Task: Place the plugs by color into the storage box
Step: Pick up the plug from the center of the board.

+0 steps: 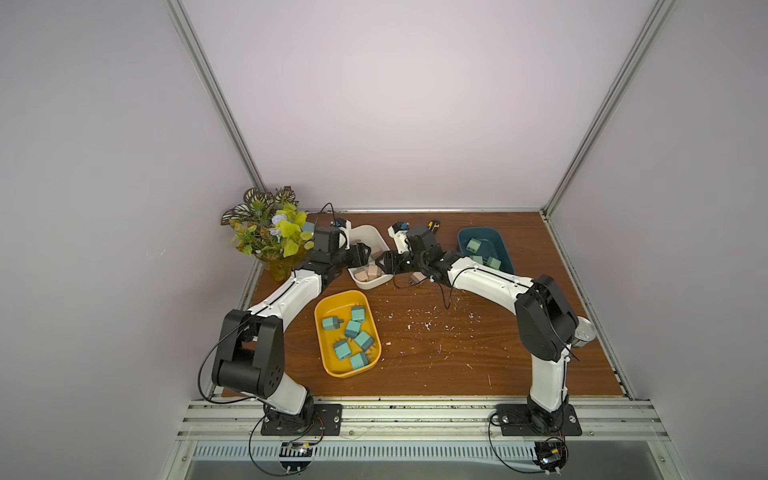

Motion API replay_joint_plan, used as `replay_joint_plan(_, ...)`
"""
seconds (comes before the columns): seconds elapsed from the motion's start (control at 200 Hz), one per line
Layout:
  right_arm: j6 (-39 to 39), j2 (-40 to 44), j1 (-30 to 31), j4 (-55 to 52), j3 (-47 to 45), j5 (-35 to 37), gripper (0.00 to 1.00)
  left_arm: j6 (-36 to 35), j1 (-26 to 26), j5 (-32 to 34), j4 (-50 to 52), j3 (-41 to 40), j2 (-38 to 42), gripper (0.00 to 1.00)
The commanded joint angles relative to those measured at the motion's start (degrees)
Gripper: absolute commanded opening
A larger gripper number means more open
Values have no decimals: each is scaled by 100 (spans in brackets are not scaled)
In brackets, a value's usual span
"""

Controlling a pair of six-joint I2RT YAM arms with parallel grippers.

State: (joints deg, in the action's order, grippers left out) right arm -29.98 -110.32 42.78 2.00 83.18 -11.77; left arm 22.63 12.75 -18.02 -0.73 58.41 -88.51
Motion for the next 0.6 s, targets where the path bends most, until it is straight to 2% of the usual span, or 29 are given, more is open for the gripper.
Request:
replay_joint_plan(0.0, -57, 462, 7, 425, -405, 157, 56, -251, 250, 110, 196, 217, -59, 65)
replay_joint_plan(0.31, 53, 1148, -111, 433, -1475, 395, 59, 33, 478, -98, 73, 276, -305, 65)
replay_joint_plan(0.595, 188, 1723, -415, 254, -2209, 686, 61, -91, 1269, 349, 185, 496, -557, 69)
